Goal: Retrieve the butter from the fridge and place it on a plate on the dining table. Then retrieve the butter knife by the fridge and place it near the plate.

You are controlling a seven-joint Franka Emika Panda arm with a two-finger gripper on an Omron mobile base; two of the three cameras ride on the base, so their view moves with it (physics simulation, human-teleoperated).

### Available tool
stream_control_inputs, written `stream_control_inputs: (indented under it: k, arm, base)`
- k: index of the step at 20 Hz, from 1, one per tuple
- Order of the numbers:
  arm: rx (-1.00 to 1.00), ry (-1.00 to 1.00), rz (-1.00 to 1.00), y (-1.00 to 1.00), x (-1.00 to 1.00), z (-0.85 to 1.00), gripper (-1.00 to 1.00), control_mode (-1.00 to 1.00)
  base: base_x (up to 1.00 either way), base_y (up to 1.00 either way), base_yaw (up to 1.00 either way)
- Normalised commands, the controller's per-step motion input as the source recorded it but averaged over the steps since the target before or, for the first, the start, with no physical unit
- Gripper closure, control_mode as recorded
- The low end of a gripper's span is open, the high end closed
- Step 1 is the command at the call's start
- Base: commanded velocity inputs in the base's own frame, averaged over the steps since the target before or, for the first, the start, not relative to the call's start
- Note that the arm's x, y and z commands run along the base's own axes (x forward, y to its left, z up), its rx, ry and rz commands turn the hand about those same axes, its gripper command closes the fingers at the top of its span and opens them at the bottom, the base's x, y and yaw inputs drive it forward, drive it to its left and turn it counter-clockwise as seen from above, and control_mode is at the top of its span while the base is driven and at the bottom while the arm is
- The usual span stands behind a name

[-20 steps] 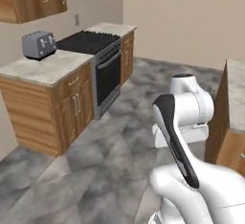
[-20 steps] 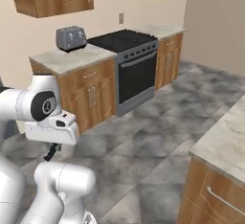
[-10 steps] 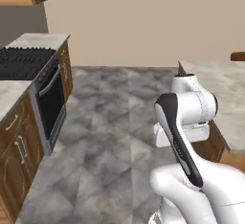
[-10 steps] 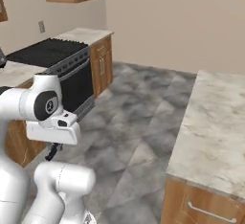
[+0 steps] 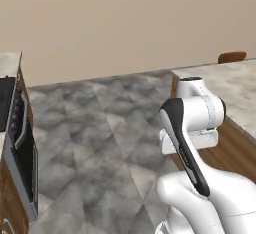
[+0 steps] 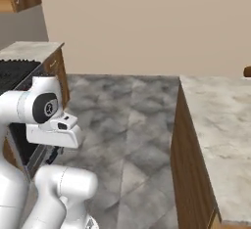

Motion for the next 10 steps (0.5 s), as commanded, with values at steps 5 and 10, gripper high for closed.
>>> stream_control_inputs:
  k: [5,10]
  arm:
    - [0.00,0.00,0.00,0.00,0.00,0.00,1.00,1.00]
    - [0.00,0.00,0.00,0.00,0.00,0.00,1.00,1.00]
  base:
    - [1.00,0.51,-0.45]
    - [1.00,0.04,-0.22]
